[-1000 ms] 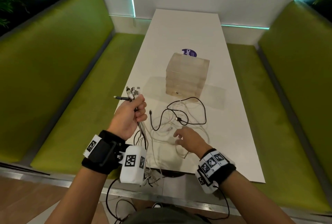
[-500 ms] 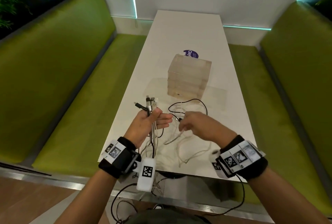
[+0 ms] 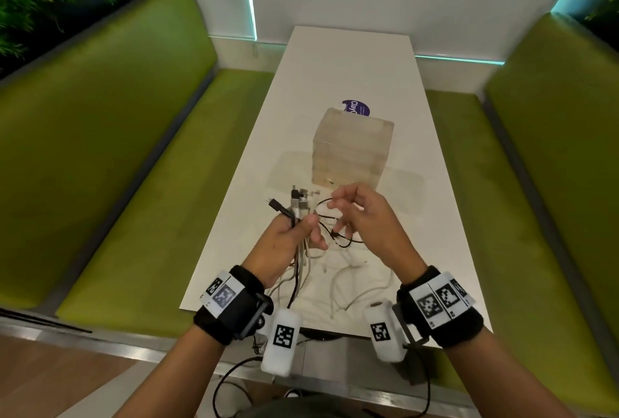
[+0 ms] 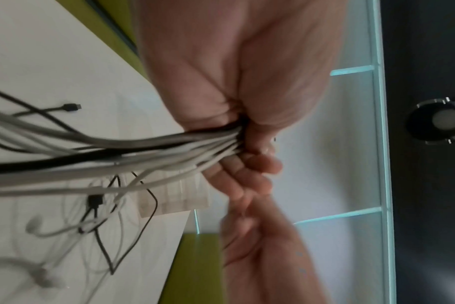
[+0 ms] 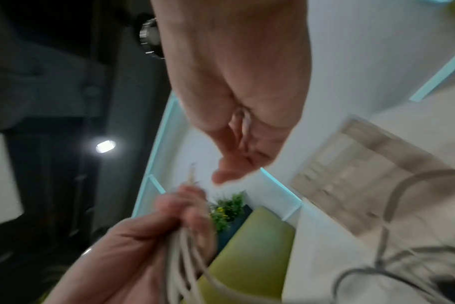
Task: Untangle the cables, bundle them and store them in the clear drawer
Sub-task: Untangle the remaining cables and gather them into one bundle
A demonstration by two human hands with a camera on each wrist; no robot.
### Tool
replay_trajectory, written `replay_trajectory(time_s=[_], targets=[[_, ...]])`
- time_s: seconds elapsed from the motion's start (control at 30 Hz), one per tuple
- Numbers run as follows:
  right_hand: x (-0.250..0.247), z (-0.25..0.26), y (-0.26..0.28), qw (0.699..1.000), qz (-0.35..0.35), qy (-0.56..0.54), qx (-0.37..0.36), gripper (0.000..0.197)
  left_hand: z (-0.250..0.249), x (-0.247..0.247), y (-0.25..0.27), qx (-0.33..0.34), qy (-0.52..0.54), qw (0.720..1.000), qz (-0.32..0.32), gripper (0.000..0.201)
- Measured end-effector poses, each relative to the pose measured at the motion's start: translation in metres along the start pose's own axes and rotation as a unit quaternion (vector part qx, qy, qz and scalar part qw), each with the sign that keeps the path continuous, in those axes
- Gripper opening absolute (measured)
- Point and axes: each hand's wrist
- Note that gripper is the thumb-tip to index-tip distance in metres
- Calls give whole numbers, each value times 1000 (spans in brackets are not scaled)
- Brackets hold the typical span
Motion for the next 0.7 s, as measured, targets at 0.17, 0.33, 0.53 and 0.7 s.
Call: replay_trajectory(time_s=[0.17, 0.33, 0.53, 0.7], targets=[[5, -45, 3, 939, 260, 220, 48, 29, -13, -8, -3, 26, 215, 976, -28, 17], [21, -74, -7, 949, 219, 226, 21, 20, -26, -8, -5, 48, 269, 961, -29, 10], [-14, -82, -33, 972, 83, 215, 44, 20, -36, -28, -4, 80, 315, 943, -67, 13], [-34, -99, -41, 961, 43, 255, 102, 19, -44, -35, -1, 122, 329, 934, -59, 7]])
Point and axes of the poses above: each hand's wrist, its own y-axis away from the middle knuckle, its own x-axis out of the palm, z = x × y
